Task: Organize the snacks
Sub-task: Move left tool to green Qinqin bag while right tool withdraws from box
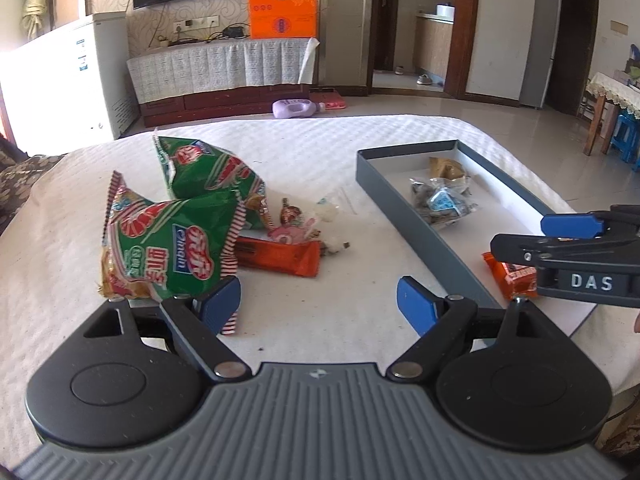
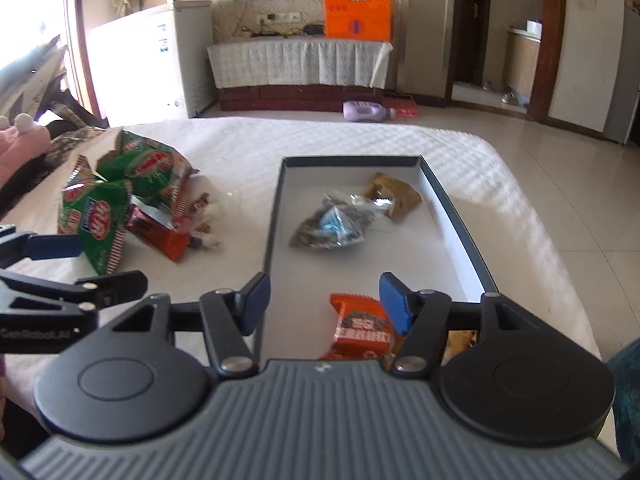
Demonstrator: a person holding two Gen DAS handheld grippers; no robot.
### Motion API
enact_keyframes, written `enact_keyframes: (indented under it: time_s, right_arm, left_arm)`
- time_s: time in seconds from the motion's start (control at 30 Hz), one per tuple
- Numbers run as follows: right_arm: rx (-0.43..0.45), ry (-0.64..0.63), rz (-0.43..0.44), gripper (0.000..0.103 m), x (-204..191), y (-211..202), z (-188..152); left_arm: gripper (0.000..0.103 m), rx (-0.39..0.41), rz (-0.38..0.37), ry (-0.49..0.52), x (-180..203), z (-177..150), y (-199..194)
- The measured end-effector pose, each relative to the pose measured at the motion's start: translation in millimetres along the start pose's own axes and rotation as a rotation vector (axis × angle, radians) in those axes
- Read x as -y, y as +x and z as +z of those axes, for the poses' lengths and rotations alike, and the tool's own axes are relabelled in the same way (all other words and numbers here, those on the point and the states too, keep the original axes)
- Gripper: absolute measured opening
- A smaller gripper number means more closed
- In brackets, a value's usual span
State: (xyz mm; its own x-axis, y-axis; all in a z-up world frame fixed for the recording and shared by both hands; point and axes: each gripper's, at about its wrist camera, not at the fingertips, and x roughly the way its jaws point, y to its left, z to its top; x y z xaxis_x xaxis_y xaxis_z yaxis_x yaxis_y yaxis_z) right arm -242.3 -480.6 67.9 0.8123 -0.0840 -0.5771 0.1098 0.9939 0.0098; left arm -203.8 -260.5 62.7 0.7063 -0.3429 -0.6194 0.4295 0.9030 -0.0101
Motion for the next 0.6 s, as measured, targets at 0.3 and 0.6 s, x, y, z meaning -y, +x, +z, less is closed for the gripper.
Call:
enact_keyframes:
  time_s: [0.3,0.6]
  right_arm:
    - [0.009,-0.048,0.056,0.066,-26,4,5]
    - [0.004,-0.064,0.126,0.066,-58,17,11]
  left_arm:
    - [0.09,0.013,0.128,-0.065,-38,4,0]
    - [0.096,0.006,0.223,-0.113,-79,8,1]
